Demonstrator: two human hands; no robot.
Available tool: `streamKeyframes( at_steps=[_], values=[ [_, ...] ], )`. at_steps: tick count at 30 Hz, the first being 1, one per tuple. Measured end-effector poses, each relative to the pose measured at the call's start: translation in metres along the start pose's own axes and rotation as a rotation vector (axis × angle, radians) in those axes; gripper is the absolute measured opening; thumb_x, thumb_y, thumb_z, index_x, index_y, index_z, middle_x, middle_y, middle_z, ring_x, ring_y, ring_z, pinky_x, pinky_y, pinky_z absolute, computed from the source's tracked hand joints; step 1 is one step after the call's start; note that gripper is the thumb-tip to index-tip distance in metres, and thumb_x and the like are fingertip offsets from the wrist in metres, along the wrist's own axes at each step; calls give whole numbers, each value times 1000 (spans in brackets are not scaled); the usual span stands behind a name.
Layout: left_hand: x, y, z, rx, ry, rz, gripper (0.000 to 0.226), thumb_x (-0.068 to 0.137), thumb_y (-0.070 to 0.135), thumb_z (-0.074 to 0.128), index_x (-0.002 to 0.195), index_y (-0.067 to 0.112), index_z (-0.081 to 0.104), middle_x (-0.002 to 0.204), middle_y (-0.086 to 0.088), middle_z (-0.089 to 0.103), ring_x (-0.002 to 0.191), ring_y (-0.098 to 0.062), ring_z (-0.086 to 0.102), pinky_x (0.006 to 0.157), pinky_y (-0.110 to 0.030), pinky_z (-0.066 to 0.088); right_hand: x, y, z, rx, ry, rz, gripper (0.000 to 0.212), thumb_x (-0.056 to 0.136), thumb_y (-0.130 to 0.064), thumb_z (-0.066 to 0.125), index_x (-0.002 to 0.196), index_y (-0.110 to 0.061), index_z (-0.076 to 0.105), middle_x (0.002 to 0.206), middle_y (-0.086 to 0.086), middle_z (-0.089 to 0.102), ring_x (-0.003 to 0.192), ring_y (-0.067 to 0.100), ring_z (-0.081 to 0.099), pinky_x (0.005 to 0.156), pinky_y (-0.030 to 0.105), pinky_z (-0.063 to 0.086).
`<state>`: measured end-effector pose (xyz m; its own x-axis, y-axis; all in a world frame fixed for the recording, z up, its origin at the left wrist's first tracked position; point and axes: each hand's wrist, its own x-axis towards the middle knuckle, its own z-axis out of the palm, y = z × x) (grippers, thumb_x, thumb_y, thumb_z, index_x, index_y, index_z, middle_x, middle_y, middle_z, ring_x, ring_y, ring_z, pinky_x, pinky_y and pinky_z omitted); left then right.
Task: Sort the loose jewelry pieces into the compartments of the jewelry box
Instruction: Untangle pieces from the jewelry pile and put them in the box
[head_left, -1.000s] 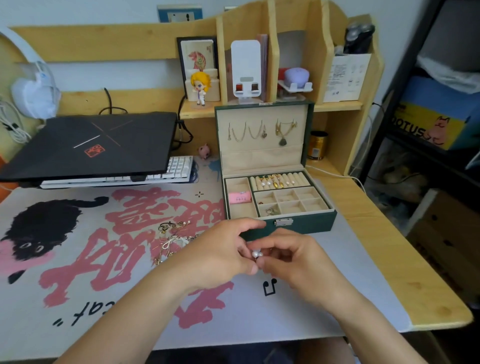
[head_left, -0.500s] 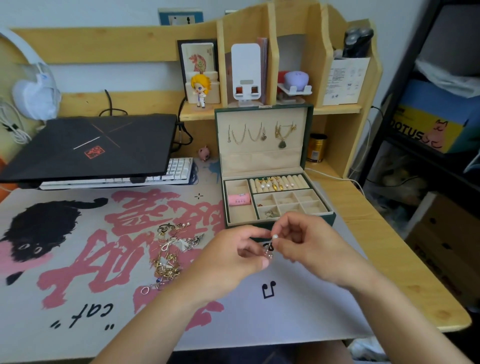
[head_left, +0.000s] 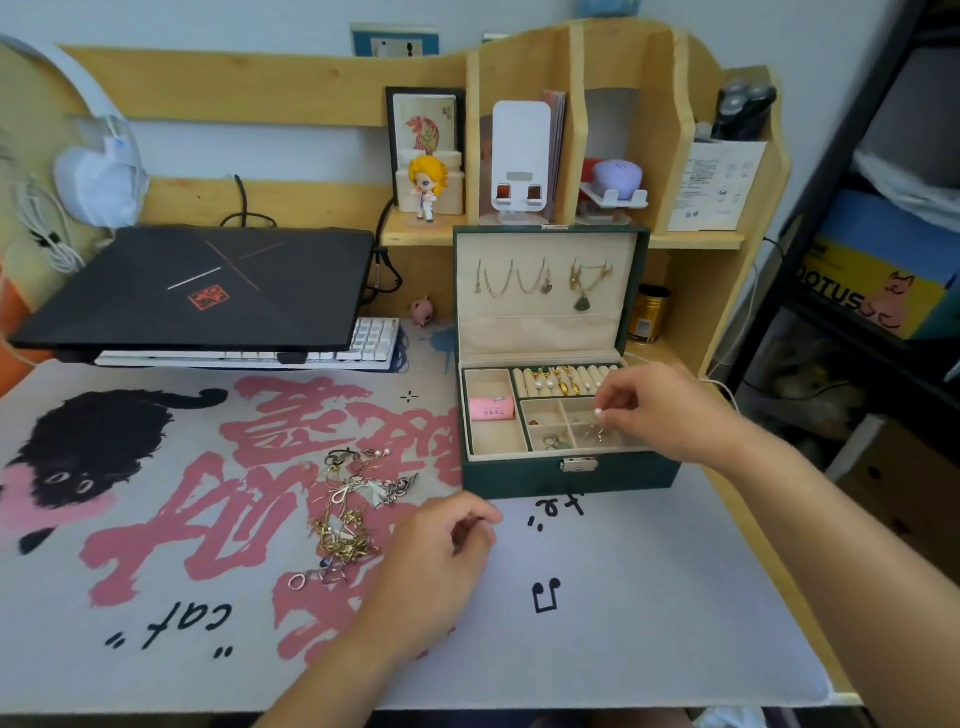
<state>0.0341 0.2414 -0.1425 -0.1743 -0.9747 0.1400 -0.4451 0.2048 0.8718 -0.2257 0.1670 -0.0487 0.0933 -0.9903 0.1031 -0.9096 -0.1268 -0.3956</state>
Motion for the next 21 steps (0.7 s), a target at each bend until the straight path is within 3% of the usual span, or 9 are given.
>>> streamKeyframes(
  at_steps=[4,16,21],
  values=[
    [0,-1,-2,-82,11,-32,26,100,9,59,91,30,73,77,3,69,61,-21,65,56,-41,57,2,0,13,-52,-10,15,3,90,-32,72,91,-35,71,87,-16,67,82,1,60,70,25,53],
    [2,-5,-3,-97,17,-39,27,100,6,59,92,29,72,81,11,71,67,-18,68,58,-19,52,1,1,12,-120,-9,64,19,95,-23,66,109,-31,76,102,-10,72,90,6,60,81,26,54],
    [-2,1,-4,-106,68,24,25,101,9,60,94,30,72,77,8,69,63,-12,67,56,-19,53,-12,-23,11,23,225,15,21,99,-19,59,108,-29,75,100,-13,71,96,8,62,87,30,55]
  ],
)
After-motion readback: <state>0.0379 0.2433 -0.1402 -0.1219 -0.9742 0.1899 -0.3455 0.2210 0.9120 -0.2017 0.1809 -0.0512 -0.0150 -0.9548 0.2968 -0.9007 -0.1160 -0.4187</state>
